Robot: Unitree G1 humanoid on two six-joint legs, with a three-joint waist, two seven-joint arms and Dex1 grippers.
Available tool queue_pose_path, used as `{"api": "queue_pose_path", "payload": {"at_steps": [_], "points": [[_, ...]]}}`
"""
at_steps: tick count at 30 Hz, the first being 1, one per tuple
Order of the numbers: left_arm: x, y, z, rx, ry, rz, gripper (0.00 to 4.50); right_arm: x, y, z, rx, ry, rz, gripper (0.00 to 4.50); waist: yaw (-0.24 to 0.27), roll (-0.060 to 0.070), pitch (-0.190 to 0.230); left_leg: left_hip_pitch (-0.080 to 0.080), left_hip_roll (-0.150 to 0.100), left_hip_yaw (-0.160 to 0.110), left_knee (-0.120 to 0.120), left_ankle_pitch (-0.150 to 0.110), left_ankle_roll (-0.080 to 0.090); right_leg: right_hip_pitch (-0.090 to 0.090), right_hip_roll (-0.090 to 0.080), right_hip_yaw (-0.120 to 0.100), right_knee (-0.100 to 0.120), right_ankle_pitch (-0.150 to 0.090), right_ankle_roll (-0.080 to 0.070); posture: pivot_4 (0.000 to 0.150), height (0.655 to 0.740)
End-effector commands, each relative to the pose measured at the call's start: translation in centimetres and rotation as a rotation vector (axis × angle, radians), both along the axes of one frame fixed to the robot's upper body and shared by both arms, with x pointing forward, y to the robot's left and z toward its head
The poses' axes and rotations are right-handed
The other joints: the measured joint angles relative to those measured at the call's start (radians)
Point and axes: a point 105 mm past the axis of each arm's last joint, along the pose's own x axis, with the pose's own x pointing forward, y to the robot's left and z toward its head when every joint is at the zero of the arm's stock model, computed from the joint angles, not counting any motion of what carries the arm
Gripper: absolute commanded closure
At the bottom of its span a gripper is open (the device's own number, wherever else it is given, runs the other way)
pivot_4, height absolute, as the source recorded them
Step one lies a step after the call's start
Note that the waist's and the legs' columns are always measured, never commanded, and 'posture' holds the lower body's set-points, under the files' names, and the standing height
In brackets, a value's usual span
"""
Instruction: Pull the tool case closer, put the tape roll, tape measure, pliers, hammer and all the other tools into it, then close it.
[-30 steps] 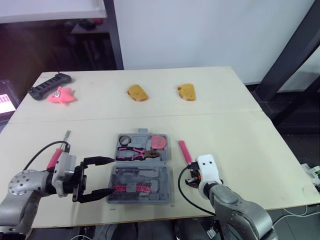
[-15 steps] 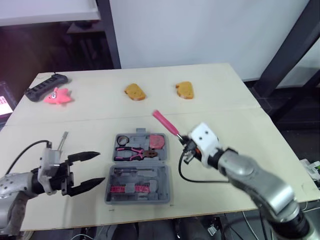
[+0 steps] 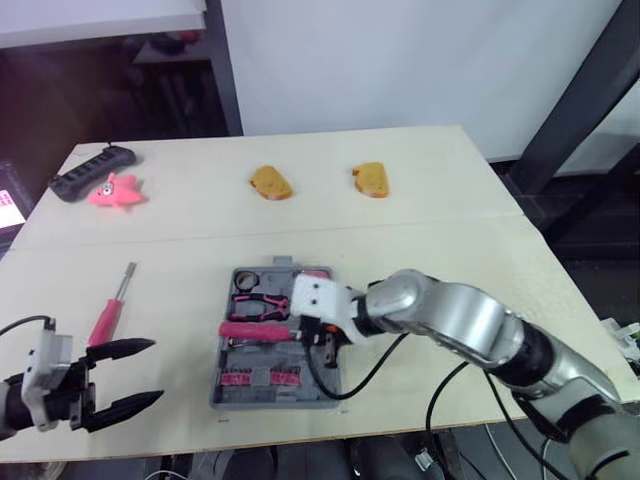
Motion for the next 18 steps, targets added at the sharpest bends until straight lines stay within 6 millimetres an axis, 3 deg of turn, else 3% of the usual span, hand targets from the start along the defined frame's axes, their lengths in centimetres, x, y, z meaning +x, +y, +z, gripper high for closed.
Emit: {"api": "queue_pose_path", "payload": {"at_steps": [1, 18], "points": [[-0.2, 0.6, 0.8, 0.033, -0.022, -0.011, 0.00, -0.3, 0.8, 0.5, 0.015, -0.036, 0.015, 4.41, 0.000, 0.000, 0.000, 0.000, 0.000, 0.000, 0.000, 0.000, 0.000, 0.000, 0.000, 0.000, 0.000, 0.000, 0.000, 0.150, 0.7400], [0.0, -0.7, 1.0, 0.023, -0.020, -0.084, 0.00, -0.4, 0.9, -1.6, -0.088, -0.021, -0.012, 4.41, -0.001, 0.000, 0.000, 0.000, 0.000, 0.000, 0.000, 0.000, 0.000, 0.000, 0.000, 0.000, 0.000, 0.000, 0.000, 0.150, 0.7400]]}}
